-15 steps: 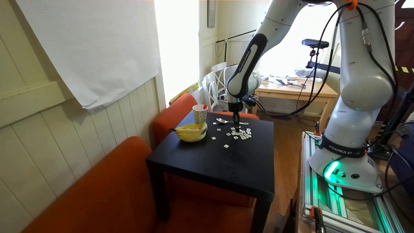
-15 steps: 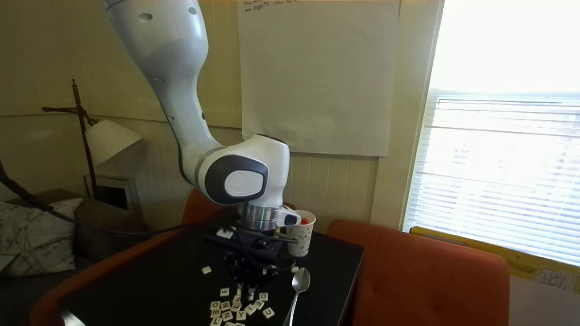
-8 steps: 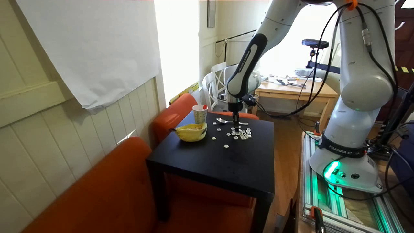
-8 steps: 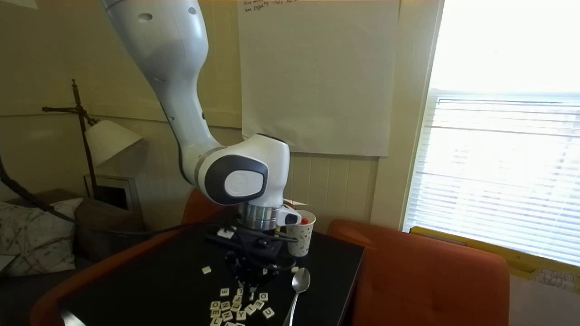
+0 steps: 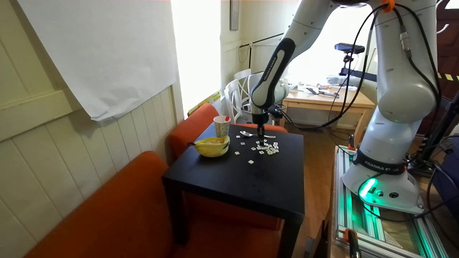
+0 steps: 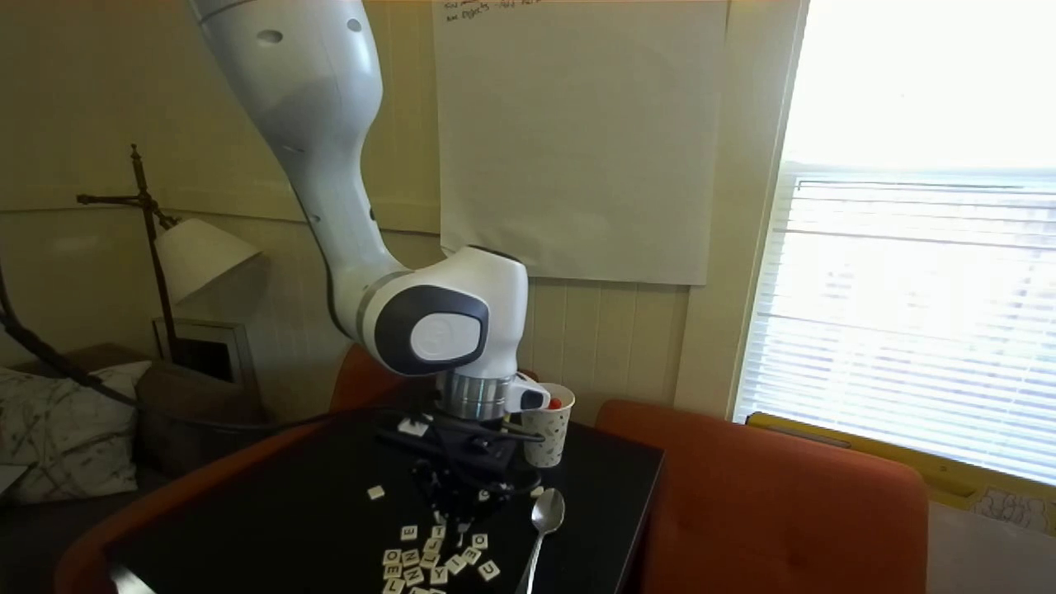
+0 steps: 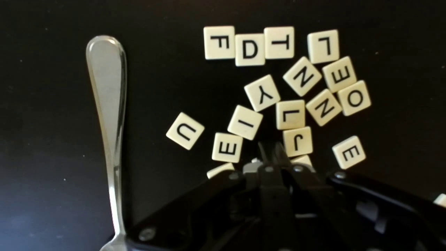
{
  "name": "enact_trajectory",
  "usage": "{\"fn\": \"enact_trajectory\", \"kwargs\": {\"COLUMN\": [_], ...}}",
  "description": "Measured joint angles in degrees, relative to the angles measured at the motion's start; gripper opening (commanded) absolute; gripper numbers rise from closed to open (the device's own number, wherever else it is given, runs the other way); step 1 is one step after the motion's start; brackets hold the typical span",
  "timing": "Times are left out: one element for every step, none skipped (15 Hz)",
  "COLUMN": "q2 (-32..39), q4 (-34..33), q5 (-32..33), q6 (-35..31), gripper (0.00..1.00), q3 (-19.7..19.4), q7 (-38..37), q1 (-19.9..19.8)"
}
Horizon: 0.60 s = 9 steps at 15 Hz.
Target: Move the letter V to the left
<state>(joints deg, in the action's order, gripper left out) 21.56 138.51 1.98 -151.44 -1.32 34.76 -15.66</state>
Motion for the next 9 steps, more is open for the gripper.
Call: {"fn": "enact_trajectory", "kwargs": {"q2": [0.03, 0.06, 0.08, 0.1, 0.11, 0.13, 0.16, 0.25, 0.38], "q4": [-0.09, -0.14, -0.17, -0.18, -0.2, -0.22, -0.26, -0.36, -0.53], "q5": [0.0, 0.0, 0.0, 0.0, 0.0, 0.0, 0.0, 0.0, 0.0], "q6": [-0.03, -0.06, -0.08, -0.09, -0.09, -0.19, -0.41, -0.75, -1.07], "gripper": [0.02, 0.02, 0.02, 0.01, 0.02, 0.01, 0.02, 0.02, 0.02], "q3": [0.0, 0.0, 0.0, 0.0, 0.0, 0.03, 0.1, 0.21, 0.37], "q7": [0.0, 0.0, 0.0, 0.0, 0.0, 0.0, 0.0, 0.0, 0.0], "q1": [0.0, 0.01, 0.01, 0.01, 0.02, 0.02, 0.03, 0.06, 0.08]}}
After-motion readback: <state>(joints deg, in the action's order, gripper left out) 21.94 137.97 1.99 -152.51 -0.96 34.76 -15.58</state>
